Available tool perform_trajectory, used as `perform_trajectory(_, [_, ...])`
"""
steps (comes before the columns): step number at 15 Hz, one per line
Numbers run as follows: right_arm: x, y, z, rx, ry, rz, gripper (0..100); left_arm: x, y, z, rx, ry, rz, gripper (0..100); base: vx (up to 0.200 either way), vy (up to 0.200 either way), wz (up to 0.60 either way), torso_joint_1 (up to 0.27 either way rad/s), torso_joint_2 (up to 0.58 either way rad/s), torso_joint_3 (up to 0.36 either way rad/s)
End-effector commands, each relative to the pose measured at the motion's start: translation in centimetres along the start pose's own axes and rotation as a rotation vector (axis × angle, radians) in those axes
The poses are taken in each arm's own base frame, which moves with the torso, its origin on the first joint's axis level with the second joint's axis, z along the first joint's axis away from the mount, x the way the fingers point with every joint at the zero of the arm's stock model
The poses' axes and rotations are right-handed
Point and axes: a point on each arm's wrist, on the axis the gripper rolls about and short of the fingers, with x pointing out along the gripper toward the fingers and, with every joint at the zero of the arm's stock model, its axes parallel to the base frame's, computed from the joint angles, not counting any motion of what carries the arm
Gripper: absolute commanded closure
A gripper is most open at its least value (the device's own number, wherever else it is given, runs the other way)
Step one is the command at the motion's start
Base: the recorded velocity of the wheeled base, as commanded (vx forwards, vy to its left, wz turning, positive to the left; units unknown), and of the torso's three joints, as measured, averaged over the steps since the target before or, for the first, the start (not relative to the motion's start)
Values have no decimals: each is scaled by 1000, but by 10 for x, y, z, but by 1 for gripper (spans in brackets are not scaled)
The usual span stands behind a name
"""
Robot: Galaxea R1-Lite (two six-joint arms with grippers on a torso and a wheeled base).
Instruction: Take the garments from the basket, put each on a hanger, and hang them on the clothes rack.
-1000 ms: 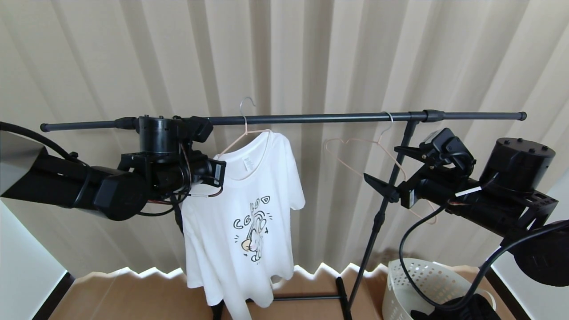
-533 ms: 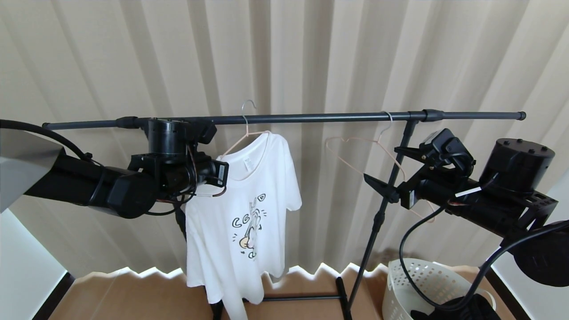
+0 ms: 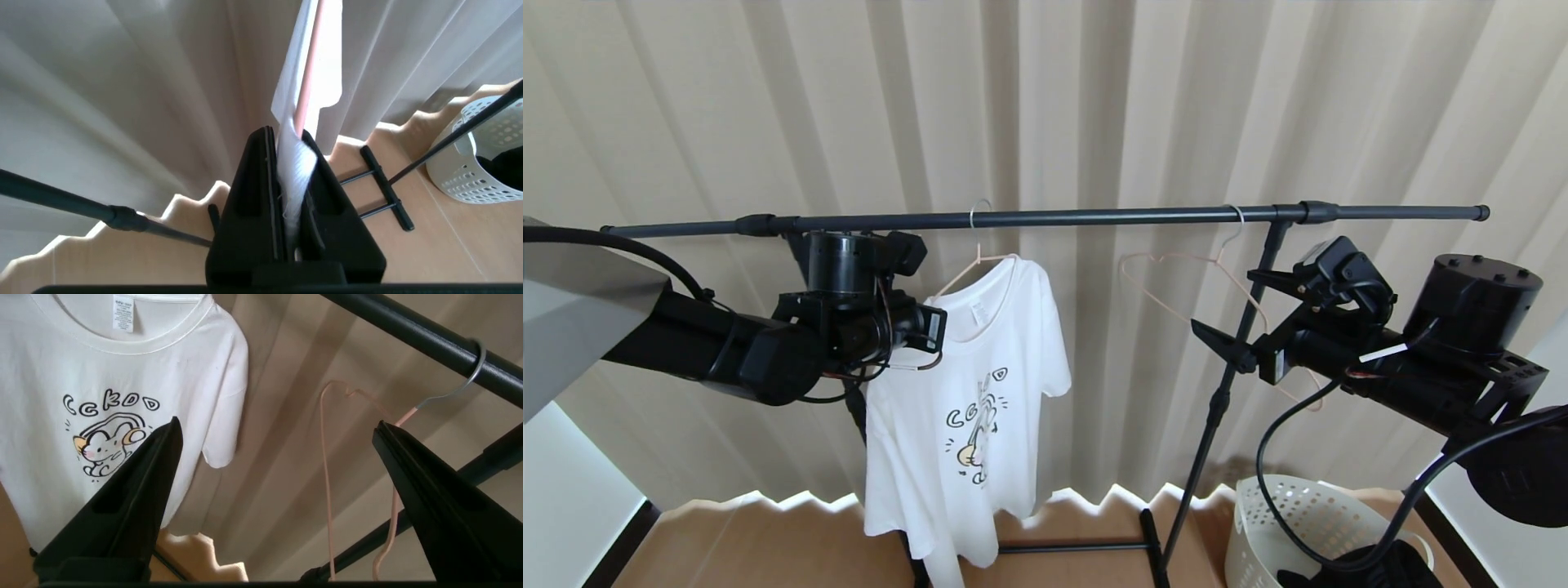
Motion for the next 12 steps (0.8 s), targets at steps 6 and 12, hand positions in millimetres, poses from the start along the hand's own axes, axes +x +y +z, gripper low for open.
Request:
perform_trajectory(6, [0,0,0,-1,-1,1,0,1,0,-3,0,10,1,100,0,0,0,0,0,0])
perform_trajectory(12, [-1,0,1,-2,-4,0,0,-15,1,3,2,-6,27,0,0,0,0,0,0,0])
